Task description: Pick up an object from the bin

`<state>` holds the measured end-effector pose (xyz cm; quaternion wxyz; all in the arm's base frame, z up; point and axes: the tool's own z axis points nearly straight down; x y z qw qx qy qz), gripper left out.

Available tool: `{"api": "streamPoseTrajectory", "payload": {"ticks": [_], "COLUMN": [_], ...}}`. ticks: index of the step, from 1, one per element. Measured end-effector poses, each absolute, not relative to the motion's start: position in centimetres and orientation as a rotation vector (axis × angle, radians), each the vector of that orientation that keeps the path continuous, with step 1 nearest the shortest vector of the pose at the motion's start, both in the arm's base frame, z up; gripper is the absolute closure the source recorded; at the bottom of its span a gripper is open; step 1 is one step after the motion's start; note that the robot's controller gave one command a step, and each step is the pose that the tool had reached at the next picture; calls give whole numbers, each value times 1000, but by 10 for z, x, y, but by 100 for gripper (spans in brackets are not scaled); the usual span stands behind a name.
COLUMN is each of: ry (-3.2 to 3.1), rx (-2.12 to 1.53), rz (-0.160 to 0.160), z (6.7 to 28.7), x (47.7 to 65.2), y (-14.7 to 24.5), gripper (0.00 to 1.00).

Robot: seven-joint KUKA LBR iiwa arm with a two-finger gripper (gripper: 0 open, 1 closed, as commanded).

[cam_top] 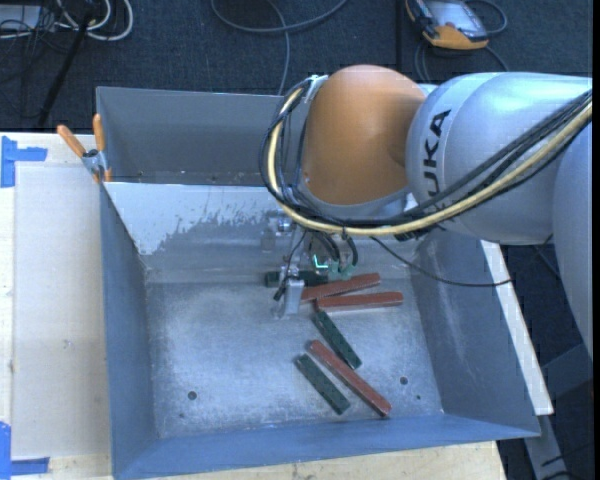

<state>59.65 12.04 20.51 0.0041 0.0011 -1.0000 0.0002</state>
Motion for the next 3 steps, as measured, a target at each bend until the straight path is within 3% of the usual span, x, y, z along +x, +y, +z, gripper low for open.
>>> {"api": "streamPoseTrajectory", "payload": {"ticks": [1, 2, 3], "ry": [-3141, -3144, -3137], "rx": [-1, -111, 71], "rz": [-1, -2, 0], "z": [210, 140, 128], "x": [598, 607, 611], "y": [120, 89, 41], "gripper": [0, 0, 0]}}
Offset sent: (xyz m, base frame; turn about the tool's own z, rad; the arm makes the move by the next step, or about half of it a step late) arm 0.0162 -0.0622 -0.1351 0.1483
